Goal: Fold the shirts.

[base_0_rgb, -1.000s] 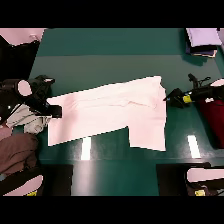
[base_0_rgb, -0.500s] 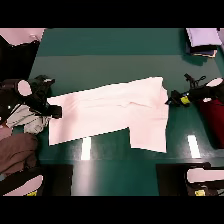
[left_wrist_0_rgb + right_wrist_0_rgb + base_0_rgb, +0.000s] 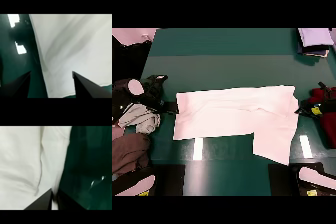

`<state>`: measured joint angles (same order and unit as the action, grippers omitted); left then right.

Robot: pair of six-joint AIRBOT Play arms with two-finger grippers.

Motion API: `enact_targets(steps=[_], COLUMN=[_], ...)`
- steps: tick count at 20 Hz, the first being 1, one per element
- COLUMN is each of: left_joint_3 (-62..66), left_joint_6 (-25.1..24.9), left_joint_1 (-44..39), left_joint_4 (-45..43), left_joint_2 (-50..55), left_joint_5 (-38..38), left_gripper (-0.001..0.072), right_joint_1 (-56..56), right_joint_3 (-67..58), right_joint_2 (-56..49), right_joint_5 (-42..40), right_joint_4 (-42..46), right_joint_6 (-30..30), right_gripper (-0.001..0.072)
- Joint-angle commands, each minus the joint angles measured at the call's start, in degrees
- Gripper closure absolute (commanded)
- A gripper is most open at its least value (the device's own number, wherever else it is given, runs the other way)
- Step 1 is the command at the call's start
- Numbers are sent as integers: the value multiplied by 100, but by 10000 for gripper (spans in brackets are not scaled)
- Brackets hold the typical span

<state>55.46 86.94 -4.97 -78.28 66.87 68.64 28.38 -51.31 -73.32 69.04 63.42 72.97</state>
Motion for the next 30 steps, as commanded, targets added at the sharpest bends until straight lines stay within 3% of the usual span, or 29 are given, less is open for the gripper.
enact_targets(steps=[1, 5, 10, 14, 24, 26, 27, 28, 29, 30], left_joint_3=[-7, -302, -1185, -1226, -1694, -1762, -1759, -1759, -1742, -1696], left_joint_6=[-177, -181, -142, -118, -177, -234, -297, -295, -297, -321], left_joint_1=[0, 0, 0, 0, -7, -4, -4, -7, -4, -4], left_joint_4=[68, -103, 254, 66, 446, 619, 680, 686, 684, 684], left_joint_2=[2, -4, -4, -4, -2, -2, -2, -2, -2, -4], left_joint_5=[352, 887, 584, 597, 345, 190, 57, -61, -138, -157], left_gripper=[93, 93, 94, 95, 96, 341, 353, 436, 665, 679], right_joint_1=[116, 208, 210, 210, 208, 208, 208, 208, 208, 208], right_joint_3=[-210, -713, 260, 743, 774, 774, 774, 776, 776, 782], right_joint_2=[116, 275, 1399, 2035, 2310, 2310, 2310, 2308, 2308, 2308], right_joint_5=[439, 1388, 1244, 1187, 1497, 1545, 1587, 1690, 1786, 1888], right_joint_4=[81, 133, 275, 269, 273, 297, 439, 640, 841, 999], right_joint_6=[-42, -39, -37, -31, 304, 319, 424, 527, 601, 697], right_gripper=[141, 134, 134, 135, 134, 135, 135, 135, 135, 135])
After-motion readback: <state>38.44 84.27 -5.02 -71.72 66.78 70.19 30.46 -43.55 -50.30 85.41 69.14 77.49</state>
